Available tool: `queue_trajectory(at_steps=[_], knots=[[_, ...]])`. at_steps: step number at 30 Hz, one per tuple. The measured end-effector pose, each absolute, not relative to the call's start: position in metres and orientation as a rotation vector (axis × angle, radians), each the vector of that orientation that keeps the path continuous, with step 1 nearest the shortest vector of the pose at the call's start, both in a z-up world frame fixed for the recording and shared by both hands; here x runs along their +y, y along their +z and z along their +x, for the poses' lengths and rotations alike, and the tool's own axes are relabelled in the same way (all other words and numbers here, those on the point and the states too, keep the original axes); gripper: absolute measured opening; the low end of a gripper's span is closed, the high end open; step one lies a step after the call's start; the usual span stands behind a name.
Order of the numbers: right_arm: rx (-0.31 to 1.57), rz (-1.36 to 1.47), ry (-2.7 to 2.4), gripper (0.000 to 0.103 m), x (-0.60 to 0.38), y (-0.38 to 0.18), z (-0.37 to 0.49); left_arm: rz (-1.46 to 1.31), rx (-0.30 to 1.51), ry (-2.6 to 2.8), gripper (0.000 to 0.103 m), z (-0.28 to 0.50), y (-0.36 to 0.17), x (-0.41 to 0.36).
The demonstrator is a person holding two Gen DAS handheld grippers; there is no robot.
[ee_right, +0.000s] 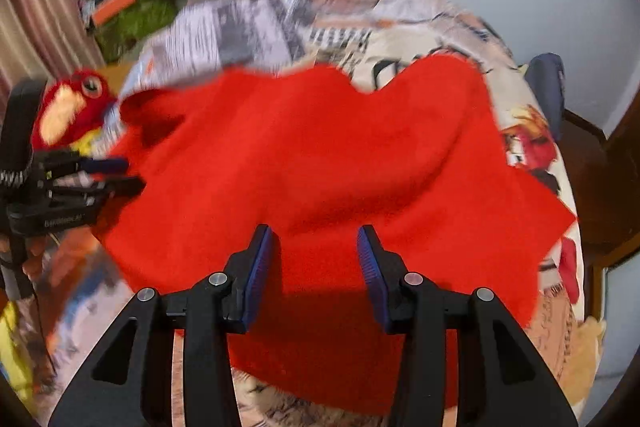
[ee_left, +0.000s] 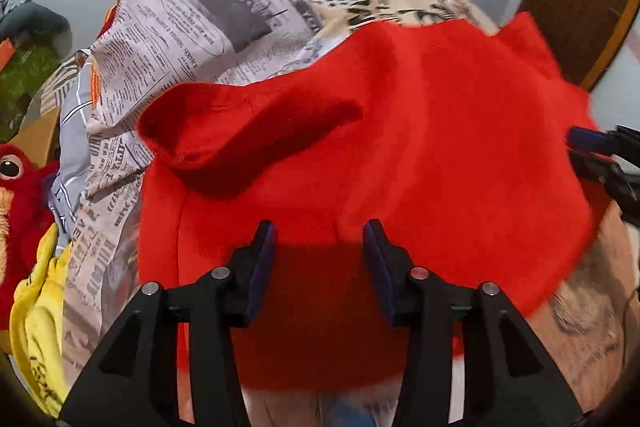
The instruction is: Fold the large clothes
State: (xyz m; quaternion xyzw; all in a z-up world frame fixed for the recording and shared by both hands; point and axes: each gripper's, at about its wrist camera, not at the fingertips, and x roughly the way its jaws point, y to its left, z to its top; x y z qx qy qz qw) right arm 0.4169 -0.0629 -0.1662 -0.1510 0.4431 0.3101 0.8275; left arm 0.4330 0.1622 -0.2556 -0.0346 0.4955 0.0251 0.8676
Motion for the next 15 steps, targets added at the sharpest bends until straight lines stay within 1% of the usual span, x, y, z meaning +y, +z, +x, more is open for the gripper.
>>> queue_trajectory(at_steps=[1,2,3,4,5,6,7,8,10,12,15], knots=[[0.930,-0.338,0.652,0.040,-0.061,-0.169,0.419,-0.077,1.029,0.073,0.046,0.442,-0.259,0.167],[0.913,-0.350,0.635,0.043,-0.060,-0.170,0.426,-0.098,1.018,0.094,0.047,0.452,-0.261,0.174],[0.906,-0.345,0.617,0.046,-0.063,-0.170,0.433,-0.109,1.014,0.112,0.047,0.458,-0.262,0.180],[0.907,-0.327,0.601,0.052,-0.066,-0.170,0.442,-0.119,1.012,0.146,0.047,0.469,-0.265,0.190],[0.907,-0.302,0.584,0.054,-0.069,-0.169,0.451,-0.126,1.005,0.179,0.048,0.479,-0.267,0.199],[0.909,-0.271,0.563,0.054,-0.074,-0.169,0.460,-0.134,1.002,0.185,0.052,0.483,-0.269,0.205],[0.916,-0.245,0.544,0.054,-0.078,-0.171,0.467,-0.157,0.998,0.189,0.058,0.490,-0.272,0.214],[0.929,-0.215,0.516,0.054,-0.083,-0.174,0.476,-0.169,0.993,0.200,0.060,0.494,-0.273,0.220],[0.959,-0.139,0.488,0.057,-0.097,-0.180,0.490,-0.163,0.977,0.269,0.060,0.498,-0.273,0.233],[0.967,-0.058,0.514,0.057,-0.111,-0.184,0.493,-0.121,0.971,0.330,0.060,0.497,-0.274,0.241],[0.946,-0.071,0.513,0.058,-0.120,-0.183,0.480,-0.094,0.996,0.353,0.060,0.489,-0.281,0.253]])
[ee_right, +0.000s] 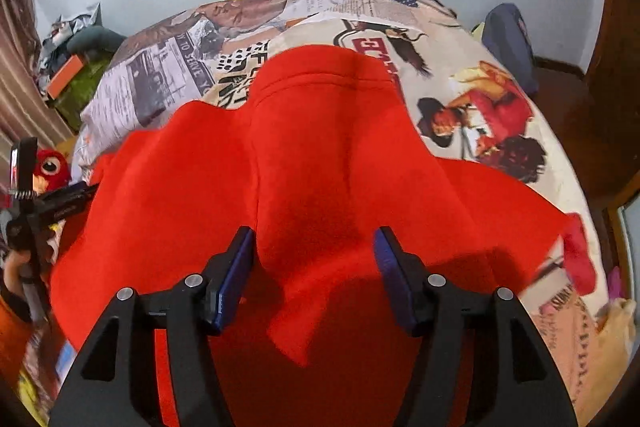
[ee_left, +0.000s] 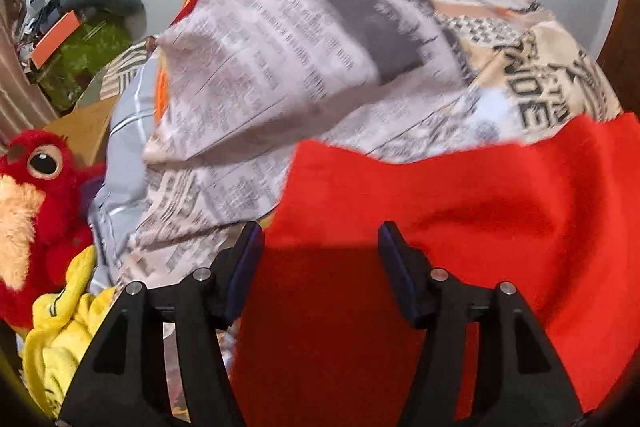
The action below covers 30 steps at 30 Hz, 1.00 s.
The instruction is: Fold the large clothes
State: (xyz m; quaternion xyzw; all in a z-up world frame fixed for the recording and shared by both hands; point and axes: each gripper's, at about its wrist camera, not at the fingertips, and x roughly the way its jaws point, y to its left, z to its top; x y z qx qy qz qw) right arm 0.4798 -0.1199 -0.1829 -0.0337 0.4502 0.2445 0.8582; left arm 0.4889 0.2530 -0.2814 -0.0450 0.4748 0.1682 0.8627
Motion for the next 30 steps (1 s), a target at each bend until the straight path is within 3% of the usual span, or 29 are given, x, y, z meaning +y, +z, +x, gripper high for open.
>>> queue_trajectory(at_steps=[8,13,24,28,30], knots=[[0.887,-0.364,0.378,0.063,-0.140,-0.183,0.436,-0.100,1.066,0.314,0.061,0.416,-0.297,0.254],[0.933,-0.351,0.319,0.064,-0.167,-0.176,0.419,-0.162,1.092,0.314,0.061,0.364,-0.293,0.257],[0.833,-0.366,0.343,0.064,-0.163,-0.122,0.367,-0.242,0.923,0.309,0.062,0.302,-0.211,0.242],[0.782,-0.355,0.396,0.065,-0.146,-0.106,0.350,-0.374,0.861,0.250,0.088,0.291,-0.194,0.231],[0.784,-0.326,0.444,0.068,-0.137,-0.103,0.344,-0.462,0.860,0.208,0.090,0.288,-0.195,0.227]])
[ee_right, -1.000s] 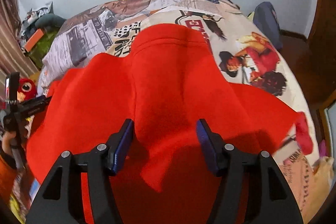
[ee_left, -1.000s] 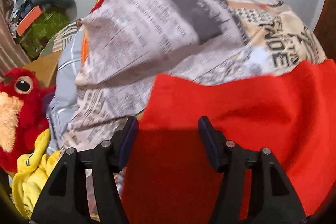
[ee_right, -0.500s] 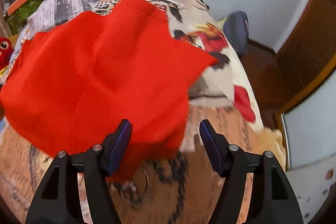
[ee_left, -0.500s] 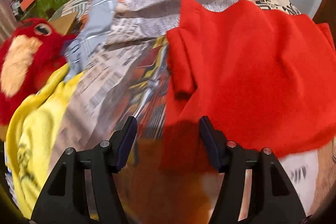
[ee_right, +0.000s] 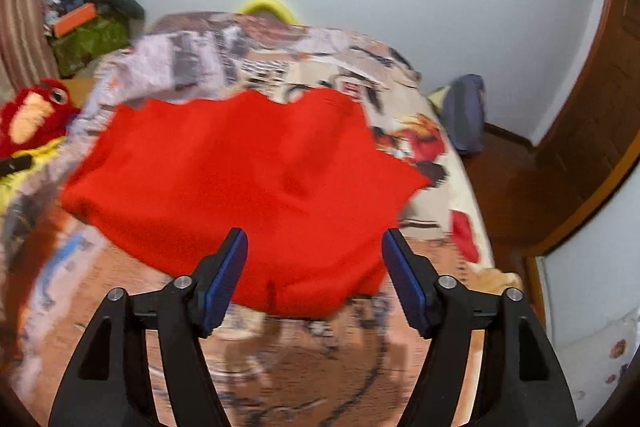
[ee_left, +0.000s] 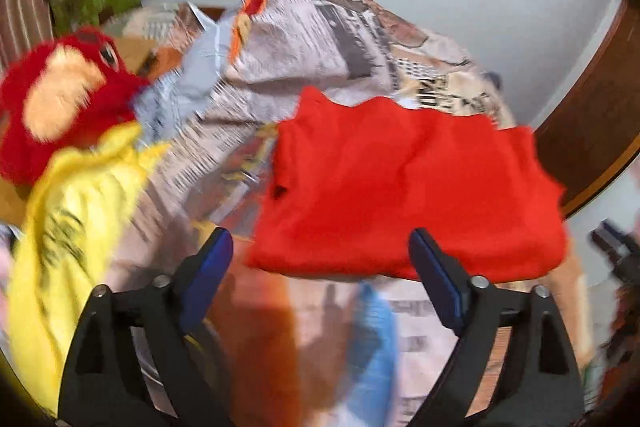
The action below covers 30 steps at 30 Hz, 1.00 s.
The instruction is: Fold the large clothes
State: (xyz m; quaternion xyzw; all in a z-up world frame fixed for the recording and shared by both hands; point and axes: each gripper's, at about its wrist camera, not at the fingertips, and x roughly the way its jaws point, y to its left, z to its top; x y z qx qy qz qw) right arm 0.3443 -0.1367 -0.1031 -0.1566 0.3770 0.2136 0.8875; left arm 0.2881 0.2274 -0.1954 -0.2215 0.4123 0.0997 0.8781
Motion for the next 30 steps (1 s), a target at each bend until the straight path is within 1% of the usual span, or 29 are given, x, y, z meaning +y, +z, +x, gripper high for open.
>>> queue_trajectory(at_steps=[5,14,22,27,28,29,30], knots=[[0.799,-0.304,0.504,0.069,-0.113,-0.113,0.337,-0.676,0.889,0.123,0.090,0.290,-0.222,0.227],[0.851,-0.332,0.527,0.069,-0.083,-0.140,0.345,-1.056,0.931,-0.005,0.090,0.316,-0.299,0.236],[0.897,-0.278,0.520,0.069,-0.084,-0.151,0.362,-1.174,0.824,0.036,0.090,0.350,-0.324,0.255],[0.921,-0.244,0.506,0.069,-0.085,-0.155,0.374,-1.166,0.785,0.063,0.090,0.375,-0.328,0.256],[0.927,-0.236,0.505,0.069,-0.085,-0.155,0.375,-1.171,0.775,0.079,0.087,0.380,-0.329,0.256],[0.935,-0.229,0.507,0.069,-0.084,-0.156,0.377,-1.171,0.772,0.106,0.077,0.383,-0.329,0.257],[0.939,-0.225,0.507,0.069,-0.083,-0.155,0.379,-1.159,0.783,0.147,0.069,0.386,-0.331,0.261]])
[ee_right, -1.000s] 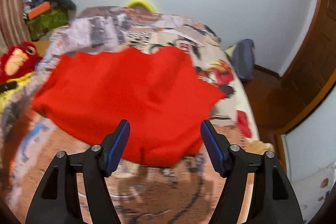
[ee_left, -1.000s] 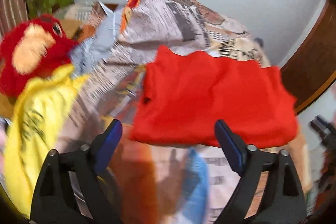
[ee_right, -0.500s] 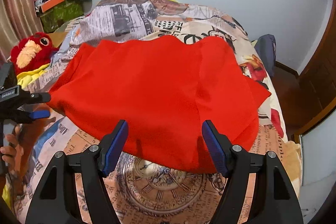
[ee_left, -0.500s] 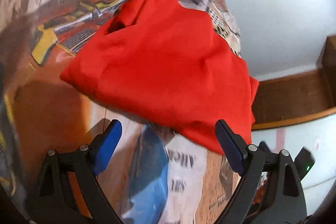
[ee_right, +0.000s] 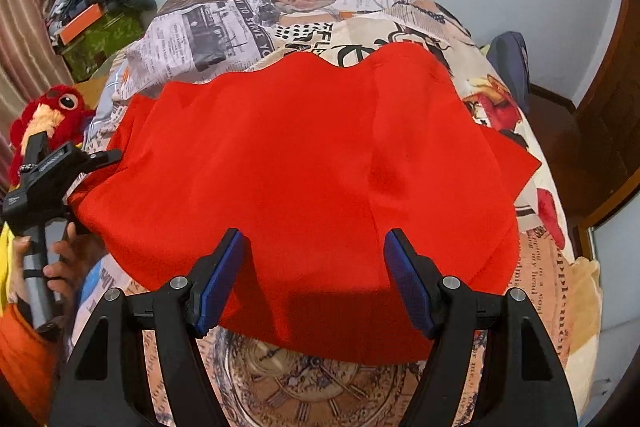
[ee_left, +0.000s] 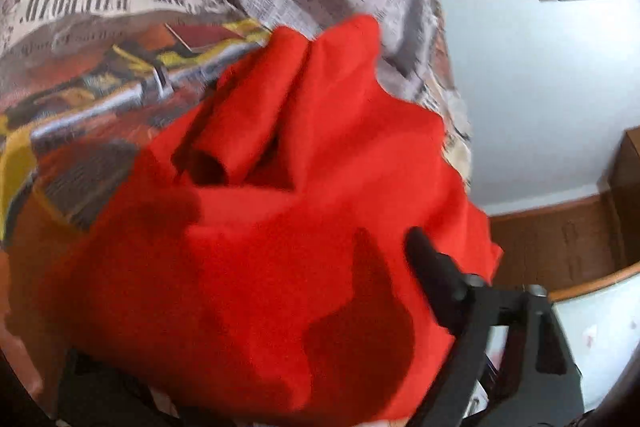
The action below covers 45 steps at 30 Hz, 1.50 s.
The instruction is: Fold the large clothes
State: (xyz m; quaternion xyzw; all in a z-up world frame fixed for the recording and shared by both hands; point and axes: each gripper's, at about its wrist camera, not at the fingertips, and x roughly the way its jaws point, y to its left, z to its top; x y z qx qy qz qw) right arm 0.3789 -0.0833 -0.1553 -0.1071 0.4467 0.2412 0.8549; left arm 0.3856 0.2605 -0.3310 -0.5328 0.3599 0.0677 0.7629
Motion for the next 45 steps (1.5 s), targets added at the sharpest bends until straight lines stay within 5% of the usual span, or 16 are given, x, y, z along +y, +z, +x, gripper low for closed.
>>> queue_trajectory(at_steps=[2,5,21,35,45], knots=[[0.947,-0.221,0.510,0.069,-0.080,-0.153,0.381,-1.117,0.820,0.205,0.036,0.390,-0.329,0.263],[0.947,-0.217,0.529,0.069,-0.073,-0.149,0.381,-1.041,0.818,0.222,0.007,0.388,-0.314,0.268],[1.018,-0.215,0.728,0.072,0.012,-0.169,0.368,-0.630,0.504,0.133,0.004,0.384,-0.090,0.204],[0.964,-0.160,0.459,0.078,-0.132,-0.153,0.382,-0.542,0.624,-0.126,0.004,0.442,-0.093,0.052],[1.177,-0.008,0.449,0.077,-0.193,-0.214,0.381,-0.324,1.016,-0.301,0.004,0.467,-0.212,-0.075]])
